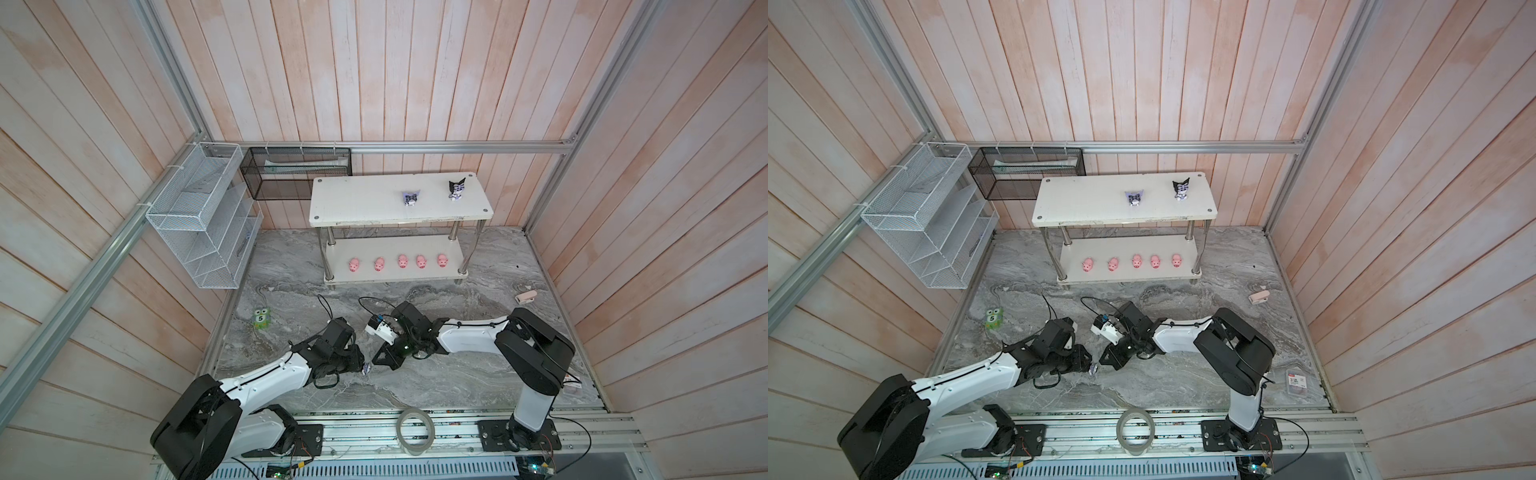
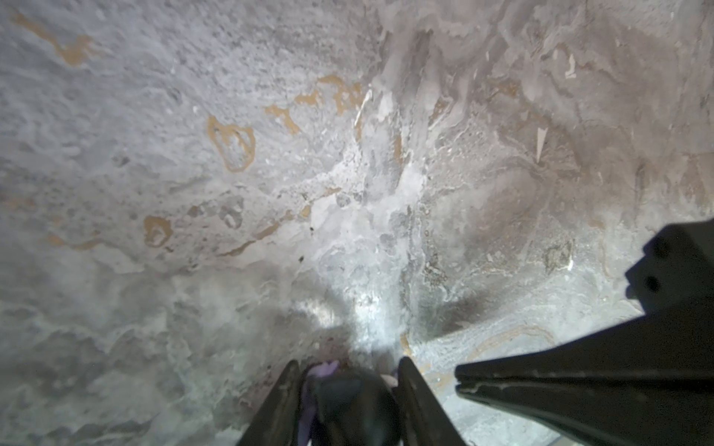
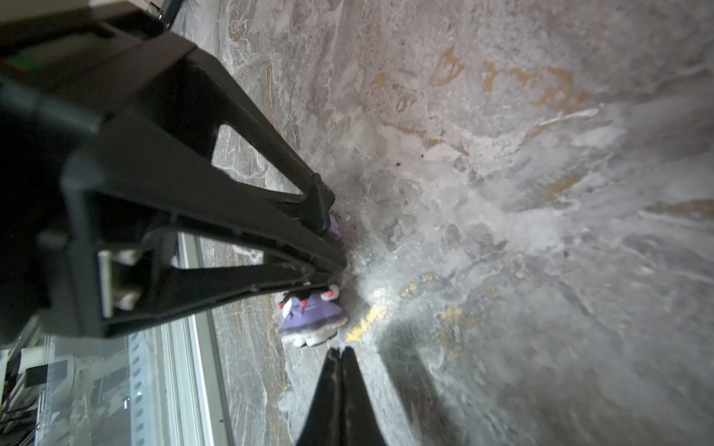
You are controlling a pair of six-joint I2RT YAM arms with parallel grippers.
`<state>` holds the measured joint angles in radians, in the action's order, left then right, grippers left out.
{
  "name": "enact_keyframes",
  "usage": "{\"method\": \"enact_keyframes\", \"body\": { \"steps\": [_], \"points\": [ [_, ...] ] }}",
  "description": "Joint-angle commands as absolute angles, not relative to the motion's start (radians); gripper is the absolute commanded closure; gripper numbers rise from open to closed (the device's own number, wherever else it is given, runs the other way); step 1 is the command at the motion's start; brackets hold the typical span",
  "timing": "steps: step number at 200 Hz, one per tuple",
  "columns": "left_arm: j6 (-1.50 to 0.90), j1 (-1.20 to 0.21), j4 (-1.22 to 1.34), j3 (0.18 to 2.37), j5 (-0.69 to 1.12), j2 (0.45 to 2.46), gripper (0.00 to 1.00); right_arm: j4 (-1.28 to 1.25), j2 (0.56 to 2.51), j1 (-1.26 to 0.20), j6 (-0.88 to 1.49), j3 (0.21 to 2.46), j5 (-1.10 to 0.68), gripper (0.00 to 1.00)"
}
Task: Organize plastic toys on shelves
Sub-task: Turn over the plastic toy at the bottom-left of the table.
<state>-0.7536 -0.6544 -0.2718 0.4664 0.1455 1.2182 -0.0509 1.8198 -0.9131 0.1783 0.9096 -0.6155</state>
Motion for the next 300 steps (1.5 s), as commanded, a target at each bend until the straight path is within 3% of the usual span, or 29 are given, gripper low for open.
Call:
{"method": "enact_keyframes", "body": {
  "steps": [1,29,80,108,194,300],
  "points": [
    [-0.766,-0.656,-0.287,0.464,0.125,1.232,0.63,-0.039,1.832,-0.914,0.161,0.919,-0.623,0.97],
    [-0.788,-0.661,-0.325,0.481,0.098,1.199,0.72,-0.043,1.826,-0.912,0.164,0.912,-0.619,0.97],
    [-0.819,-0.663,-0.397,0.501,0.075,1.139,0.76,-0.043,1.825,-0.905,0.161,0.909,-0.620,0.98],
    [-0.825,-0.664,-0.411,0.509,0.064,1.121,0.83,-0.043,1.825,-0.905,0.160,0.909,-0.622,0.98],
    [-0.815,-0.664,-0.362,0.483,0.080,1.174,0.82,-0.055,1.828,-0.897,0.163,0.900,-0.629,0.98],
    [-0.812,-0.664,-0.411,0.514,0.063,1.154,0.99,-0.051,1.847,-0.892,0.160,0.912,-0.638,0.98]
  ]
}}
